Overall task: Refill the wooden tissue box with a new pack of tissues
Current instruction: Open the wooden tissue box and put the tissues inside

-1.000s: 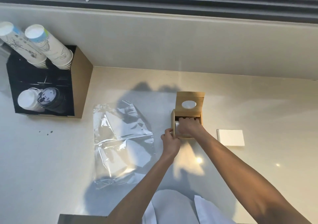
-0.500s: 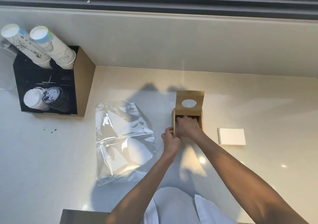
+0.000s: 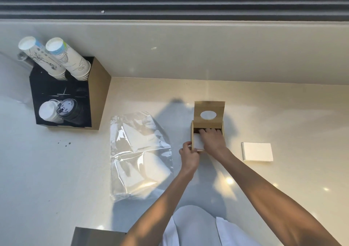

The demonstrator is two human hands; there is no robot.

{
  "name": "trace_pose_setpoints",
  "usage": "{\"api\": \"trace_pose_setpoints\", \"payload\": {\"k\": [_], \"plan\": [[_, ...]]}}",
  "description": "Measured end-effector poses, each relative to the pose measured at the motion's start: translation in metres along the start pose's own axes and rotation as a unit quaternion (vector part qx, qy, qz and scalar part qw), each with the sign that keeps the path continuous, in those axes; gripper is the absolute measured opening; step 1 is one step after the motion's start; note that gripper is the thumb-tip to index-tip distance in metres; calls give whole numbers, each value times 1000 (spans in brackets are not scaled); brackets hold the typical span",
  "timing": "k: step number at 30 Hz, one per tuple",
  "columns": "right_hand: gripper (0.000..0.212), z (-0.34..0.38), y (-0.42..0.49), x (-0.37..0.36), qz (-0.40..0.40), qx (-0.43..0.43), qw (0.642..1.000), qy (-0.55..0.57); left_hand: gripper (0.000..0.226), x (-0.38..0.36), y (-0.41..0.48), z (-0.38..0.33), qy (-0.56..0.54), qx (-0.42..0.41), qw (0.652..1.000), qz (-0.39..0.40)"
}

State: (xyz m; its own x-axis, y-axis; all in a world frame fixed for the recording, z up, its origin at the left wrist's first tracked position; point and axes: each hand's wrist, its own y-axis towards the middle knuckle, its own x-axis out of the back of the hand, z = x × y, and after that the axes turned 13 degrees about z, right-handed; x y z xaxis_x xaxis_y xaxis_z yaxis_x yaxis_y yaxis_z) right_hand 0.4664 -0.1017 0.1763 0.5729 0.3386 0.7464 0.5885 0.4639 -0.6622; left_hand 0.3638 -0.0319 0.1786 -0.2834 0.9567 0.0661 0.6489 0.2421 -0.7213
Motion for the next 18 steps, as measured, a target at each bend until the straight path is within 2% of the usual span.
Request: {"api": "trace_pose_setpoints", "payload": {"k": [6,10,12,14,16,18], "plan": [[59,-3,0,8,35,56,996,53,34,-2,3,6,-7,-12,1000,-4],[53,0,-2,8,77,65,994,50,33,-3,4,10,-11,-18,1000,-6],[49,1,-4,5,49,69,994,64,32,0,0,10,-17,-17,1000,1],[52,0,-14,3,16,92,994,64,42,2,-9,6,9,-5,1000,-10],[49,-6,-32,1,-44,118,983,131,52,-1,-26,-2,100,-19,992,-81],[38,-22,-57,4,-143,117,948,260,45,-10,-45,-13,194,-102,962,-164]]}}
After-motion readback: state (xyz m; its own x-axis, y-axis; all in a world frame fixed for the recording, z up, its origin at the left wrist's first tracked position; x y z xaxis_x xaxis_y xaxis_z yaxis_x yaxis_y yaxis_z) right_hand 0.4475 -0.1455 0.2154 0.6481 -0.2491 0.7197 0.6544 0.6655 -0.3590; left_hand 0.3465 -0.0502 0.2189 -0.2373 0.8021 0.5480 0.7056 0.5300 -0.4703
